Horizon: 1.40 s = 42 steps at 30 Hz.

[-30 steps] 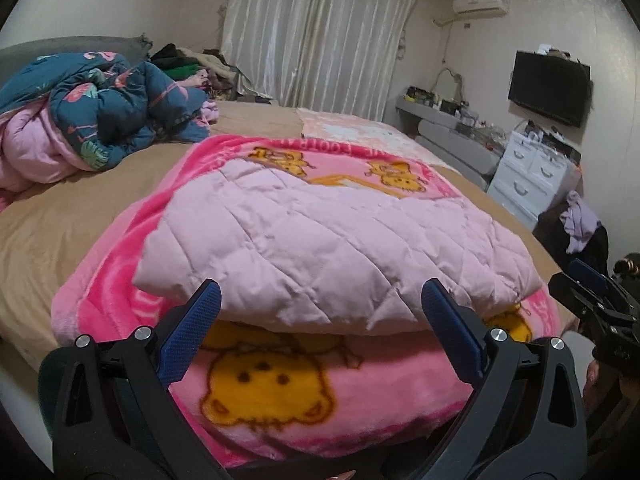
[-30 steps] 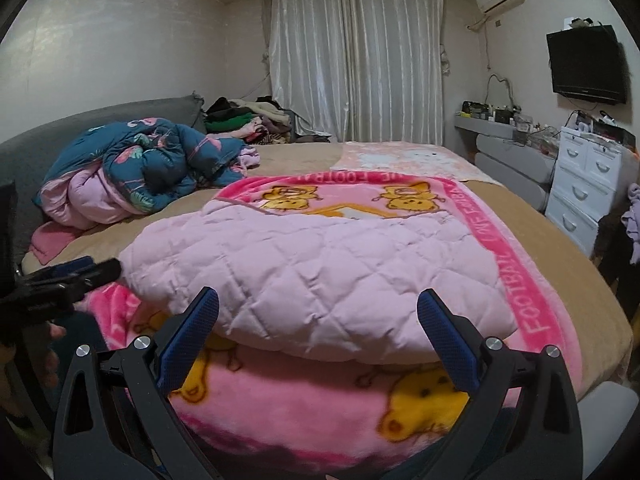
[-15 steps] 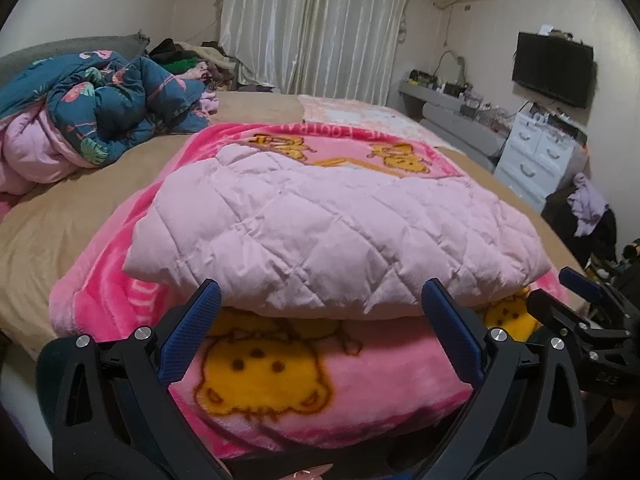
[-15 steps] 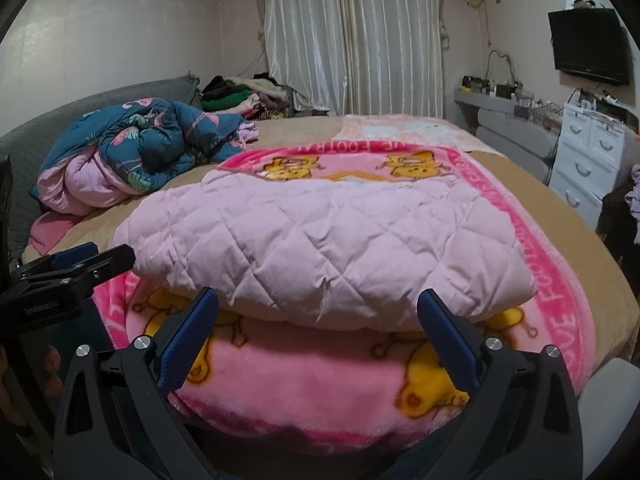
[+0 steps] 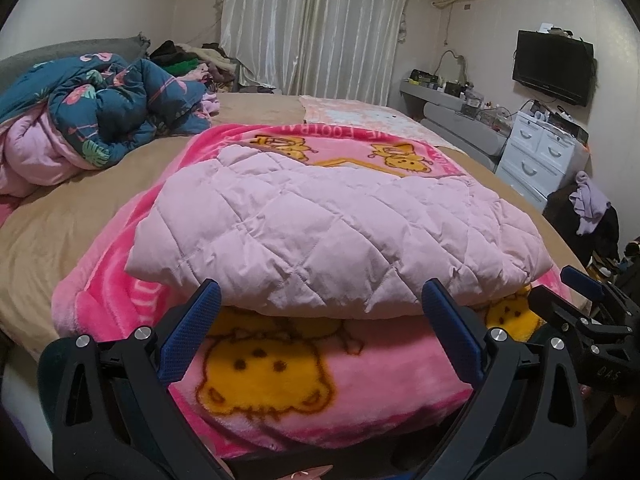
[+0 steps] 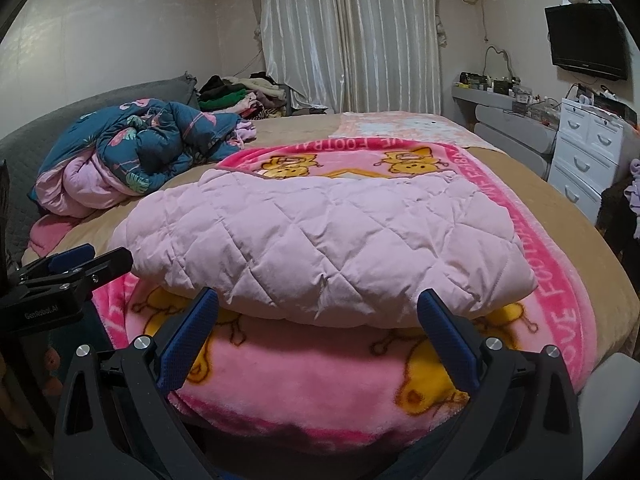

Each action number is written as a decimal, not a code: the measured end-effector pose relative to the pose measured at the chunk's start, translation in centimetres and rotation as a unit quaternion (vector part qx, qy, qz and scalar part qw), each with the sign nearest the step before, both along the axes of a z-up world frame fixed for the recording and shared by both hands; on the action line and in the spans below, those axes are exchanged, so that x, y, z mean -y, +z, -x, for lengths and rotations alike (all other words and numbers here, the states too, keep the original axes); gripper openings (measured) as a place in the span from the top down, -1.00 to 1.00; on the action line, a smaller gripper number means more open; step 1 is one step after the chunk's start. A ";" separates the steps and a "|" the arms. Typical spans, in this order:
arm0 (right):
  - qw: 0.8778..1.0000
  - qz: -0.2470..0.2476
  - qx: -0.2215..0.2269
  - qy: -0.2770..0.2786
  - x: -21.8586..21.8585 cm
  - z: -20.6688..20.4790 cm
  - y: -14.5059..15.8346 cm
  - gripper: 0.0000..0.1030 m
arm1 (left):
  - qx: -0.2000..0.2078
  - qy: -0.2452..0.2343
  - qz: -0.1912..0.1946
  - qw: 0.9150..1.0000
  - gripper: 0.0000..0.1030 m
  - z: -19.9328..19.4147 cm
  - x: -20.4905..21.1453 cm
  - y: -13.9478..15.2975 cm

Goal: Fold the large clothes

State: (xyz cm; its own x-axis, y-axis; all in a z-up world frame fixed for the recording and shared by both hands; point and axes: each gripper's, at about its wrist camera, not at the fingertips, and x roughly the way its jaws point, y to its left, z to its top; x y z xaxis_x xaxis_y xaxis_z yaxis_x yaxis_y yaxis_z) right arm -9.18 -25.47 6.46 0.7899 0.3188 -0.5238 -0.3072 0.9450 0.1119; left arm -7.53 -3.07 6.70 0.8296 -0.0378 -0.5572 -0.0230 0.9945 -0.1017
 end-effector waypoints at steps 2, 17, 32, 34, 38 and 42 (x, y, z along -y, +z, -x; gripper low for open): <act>1.000 0.000 0.000 0.001 0.0 0.0 0.0 -0.92 | 0.001 0.001 -0.003 1.000 -0.82 0.0 0.0 0.0; 1.000 0.000 -0.001 0.000 0.0 0.0 0.0 -0.92 | 0.003 0.004 -0.007 1.000 -0.82 0.2 -0.2 0.0; 1.000 0.001 -0.001 0.000 0.1 0.0 0.1 -0.92 | 0.002 0.006 -0.008 1.000 -0.82 0.3 -0.4 0.1; 1.000 0.000 -0.001 0.000 0.1 0.0 0.1 -0.92 | 0.001 0.005 -0.008 1.000 -0.82 0.3 -0.4 0.1; 1.000 0.000 -0.001 0.000 0.1 0.0 0.1 -0.92 | 0.002 0.005 -0.010 1.000 -0.82 0.3 -0.4 0.2; 1.000 0.000 -0.001 -0.001 0.1 0.1 0.1 -0.92 | 0.003 0.006 -0.009 1.000 -0.82 0.3 -0.6 0.2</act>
